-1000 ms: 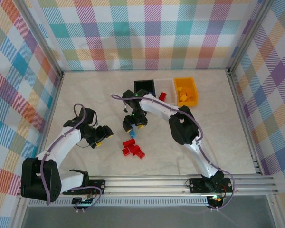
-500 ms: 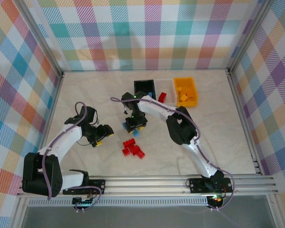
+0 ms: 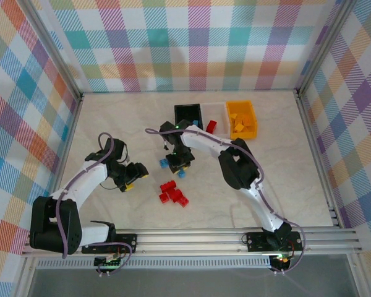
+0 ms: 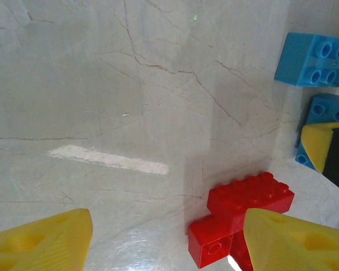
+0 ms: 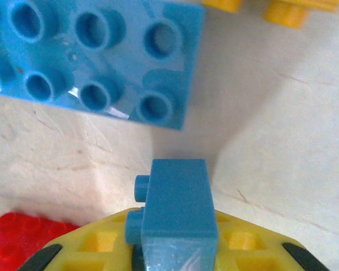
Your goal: Sort the legos into containers by color
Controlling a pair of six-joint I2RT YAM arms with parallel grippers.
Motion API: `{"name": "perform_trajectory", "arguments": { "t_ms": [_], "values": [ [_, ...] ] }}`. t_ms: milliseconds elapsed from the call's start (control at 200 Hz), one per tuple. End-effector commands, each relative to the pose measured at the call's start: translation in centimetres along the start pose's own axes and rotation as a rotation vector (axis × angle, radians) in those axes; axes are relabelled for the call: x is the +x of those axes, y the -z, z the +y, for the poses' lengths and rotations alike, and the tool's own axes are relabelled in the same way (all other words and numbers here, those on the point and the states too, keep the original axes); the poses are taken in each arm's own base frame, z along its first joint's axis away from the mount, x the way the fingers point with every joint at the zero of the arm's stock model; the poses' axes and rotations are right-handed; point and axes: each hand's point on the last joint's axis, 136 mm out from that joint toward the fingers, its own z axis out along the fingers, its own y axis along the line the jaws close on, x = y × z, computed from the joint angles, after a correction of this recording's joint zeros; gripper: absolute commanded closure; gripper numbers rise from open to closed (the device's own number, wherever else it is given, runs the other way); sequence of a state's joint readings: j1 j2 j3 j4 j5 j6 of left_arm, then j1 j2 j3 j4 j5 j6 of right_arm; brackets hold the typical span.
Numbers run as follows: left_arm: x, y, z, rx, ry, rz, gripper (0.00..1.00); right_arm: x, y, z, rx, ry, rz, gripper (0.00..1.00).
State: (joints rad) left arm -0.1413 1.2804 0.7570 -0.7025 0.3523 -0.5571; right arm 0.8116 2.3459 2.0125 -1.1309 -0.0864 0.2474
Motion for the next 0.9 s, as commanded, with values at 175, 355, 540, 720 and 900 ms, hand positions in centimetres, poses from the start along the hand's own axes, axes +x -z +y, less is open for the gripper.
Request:
{"name": "perform_trajectory", "arguments": {
  "t_ms": [175, 355, 540, 720, 900],
  "values": [
    [-0.8, 0.4, -1.0, 0.029, -0.017, 0.005, 0.28, -4.7, 9.1, -4.3, -0.098, -0.163, -0.233, 0.78],
    [-1.1, 0.7, -1.5, 0.024, -0.048, 0.024, 0.28, -9.9, 11.4, -7.9, -0.166, -0.288, -0.356, 0.79],
    [-1.1, 1.2, -1.9, 0.019, -0.073, 0.038, 0.28, -14.3, 11.6, -10.7, -0.171, -0.344, -0.451, 0.79],
    [-1.1, 1.6, -2.0, 0.001, -0.107, 0.061, 0.28, -16.3, 11.0, -11.5, -0.195, -0.363, -0.504, 0.78],
    [-1.5, 1.8, -2.4, -0.008, -0.129, 0.071, 0.28, -17.1, 10.5, -11.5, -0.206, -0.361, -0.524, 0.77]
  ]
}}
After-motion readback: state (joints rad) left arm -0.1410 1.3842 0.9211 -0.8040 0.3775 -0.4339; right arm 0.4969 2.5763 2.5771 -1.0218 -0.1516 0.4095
